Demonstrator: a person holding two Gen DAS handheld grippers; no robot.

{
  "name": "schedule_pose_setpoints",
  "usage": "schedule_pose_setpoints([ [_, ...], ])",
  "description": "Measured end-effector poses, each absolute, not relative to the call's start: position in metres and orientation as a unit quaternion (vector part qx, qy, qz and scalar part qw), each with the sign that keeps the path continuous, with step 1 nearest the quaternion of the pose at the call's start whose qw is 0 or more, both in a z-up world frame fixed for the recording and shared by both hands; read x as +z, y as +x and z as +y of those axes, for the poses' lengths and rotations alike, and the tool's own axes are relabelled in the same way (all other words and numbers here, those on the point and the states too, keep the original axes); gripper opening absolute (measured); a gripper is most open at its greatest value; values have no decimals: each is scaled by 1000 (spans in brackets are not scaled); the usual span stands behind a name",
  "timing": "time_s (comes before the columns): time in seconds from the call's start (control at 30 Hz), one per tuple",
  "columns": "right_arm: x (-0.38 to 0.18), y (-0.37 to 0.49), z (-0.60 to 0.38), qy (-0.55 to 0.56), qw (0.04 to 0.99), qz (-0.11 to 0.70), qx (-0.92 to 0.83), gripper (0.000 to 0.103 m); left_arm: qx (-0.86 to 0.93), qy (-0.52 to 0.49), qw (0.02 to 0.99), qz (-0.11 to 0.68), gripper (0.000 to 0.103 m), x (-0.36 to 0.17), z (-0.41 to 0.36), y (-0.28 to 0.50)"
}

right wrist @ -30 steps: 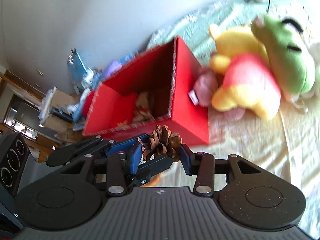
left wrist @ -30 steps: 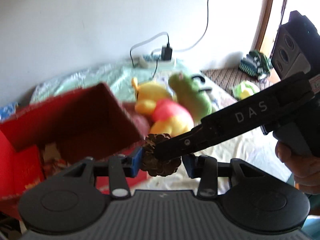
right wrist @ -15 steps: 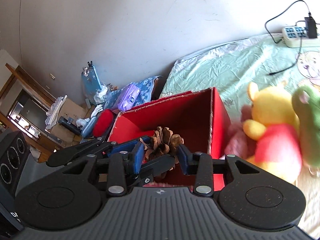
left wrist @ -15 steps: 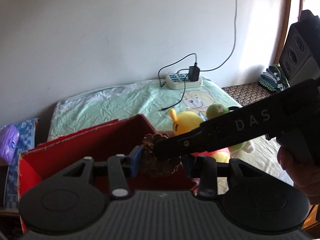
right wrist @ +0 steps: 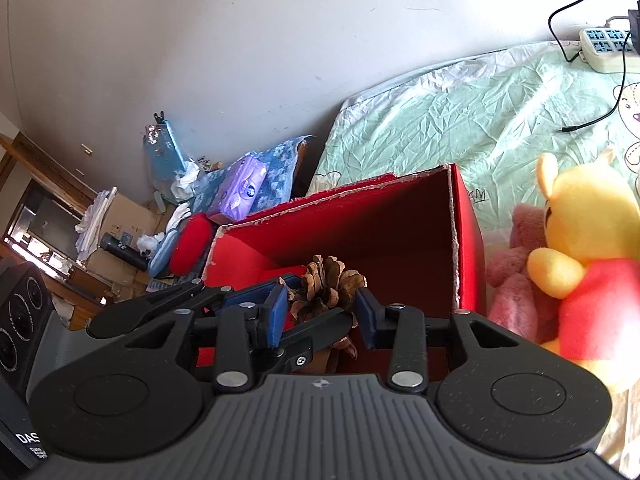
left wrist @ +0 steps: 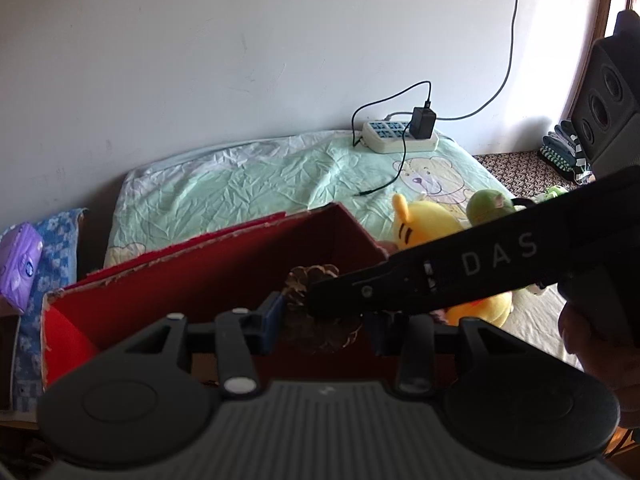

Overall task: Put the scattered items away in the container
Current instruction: 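Lift the pine cone with the right tool and carry it over the box, then lower the held pine cone into the red box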

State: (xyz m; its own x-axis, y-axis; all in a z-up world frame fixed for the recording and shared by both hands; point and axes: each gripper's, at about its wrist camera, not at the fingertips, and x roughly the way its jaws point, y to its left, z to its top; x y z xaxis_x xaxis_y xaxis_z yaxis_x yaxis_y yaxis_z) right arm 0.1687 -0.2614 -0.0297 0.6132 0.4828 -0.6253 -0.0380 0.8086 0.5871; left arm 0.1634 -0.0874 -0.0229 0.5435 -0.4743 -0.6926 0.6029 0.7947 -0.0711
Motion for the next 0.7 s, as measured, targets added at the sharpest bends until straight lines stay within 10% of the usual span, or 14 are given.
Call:
schedule_pose_setpoints([
  [0.7,-68,211,-249,285,837,456,100,40,-323,105,833,436,45,-60,-86,224],
])
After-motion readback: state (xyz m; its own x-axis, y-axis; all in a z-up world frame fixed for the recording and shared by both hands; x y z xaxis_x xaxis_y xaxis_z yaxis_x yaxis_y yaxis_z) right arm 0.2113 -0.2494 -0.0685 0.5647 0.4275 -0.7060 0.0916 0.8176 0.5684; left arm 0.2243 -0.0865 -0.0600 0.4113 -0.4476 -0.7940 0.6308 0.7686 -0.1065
